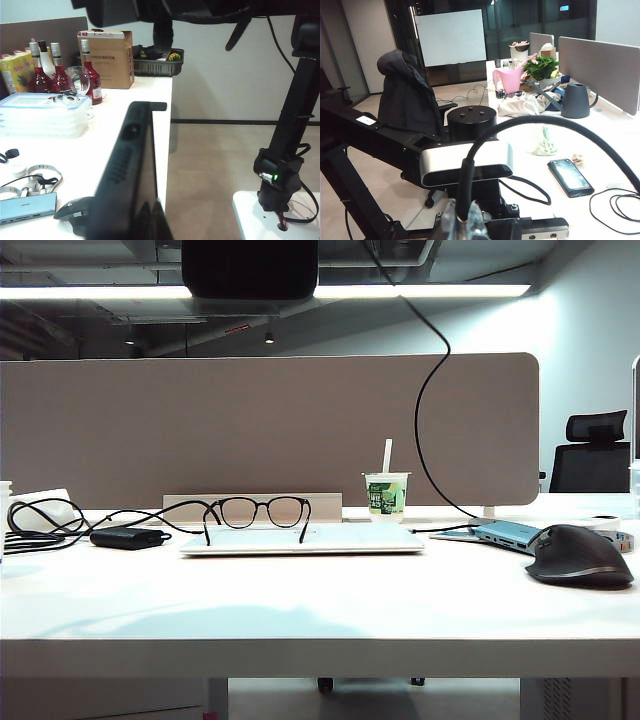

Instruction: Pick up the black phone, pick up the charger plug, insert the charger plug into the phone's charging port, and finally place the connected phone back on the desk.

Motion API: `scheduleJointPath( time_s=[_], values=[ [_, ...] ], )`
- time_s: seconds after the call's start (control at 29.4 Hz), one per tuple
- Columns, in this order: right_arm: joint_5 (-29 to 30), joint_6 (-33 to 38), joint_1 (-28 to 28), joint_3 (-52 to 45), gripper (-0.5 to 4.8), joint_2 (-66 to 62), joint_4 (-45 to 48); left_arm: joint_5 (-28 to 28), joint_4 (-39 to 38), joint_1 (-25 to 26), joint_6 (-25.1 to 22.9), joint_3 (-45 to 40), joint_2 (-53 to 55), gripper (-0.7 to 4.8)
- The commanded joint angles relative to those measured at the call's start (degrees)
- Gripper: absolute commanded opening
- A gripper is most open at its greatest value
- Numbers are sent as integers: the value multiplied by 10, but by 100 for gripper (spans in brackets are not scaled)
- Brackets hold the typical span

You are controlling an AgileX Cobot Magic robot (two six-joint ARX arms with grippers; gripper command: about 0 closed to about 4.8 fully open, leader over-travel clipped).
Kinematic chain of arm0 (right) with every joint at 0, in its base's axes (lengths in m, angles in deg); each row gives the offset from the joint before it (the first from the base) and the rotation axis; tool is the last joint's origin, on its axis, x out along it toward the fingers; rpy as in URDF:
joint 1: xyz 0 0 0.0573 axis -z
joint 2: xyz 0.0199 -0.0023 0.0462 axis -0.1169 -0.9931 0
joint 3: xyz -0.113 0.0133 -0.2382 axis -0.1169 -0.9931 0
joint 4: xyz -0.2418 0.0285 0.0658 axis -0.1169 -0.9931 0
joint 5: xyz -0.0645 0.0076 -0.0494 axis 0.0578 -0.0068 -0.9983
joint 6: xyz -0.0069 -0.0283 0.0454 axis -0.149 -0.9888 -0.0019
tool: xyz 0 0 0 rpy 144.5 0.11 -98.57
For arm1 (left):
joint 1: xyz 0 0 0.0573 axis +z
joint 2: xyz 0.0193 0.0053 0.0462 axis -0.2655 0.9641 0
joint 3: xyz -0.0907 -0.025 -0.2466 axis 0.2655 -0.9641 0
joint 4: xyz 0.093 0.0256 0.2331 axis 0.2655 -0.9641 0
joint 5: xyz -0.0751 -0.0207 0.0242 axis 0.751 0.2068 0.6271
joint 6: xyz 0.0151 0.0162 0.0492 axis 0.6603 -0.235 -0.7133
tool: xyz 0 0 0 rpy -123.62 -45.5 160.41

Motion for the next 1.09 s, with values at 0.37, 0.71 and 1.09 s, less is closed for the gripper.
scheduleJointPath(
  time_s=[0.37, 0.71, 1.09],
  values=[
    [-33, -55, -24, -9, -6, 1, 5, -24, 70, 0, 38, 4, -3, -6],
    [-37, -63, -34, -16, -6, 1, 5, -25, 72, 0, 40, 4, -3, -6],
    [-49, -76, -31, -22, -6, 1, 0, -25, 72, 0, 40, 4, -3, -6]
  ],
)
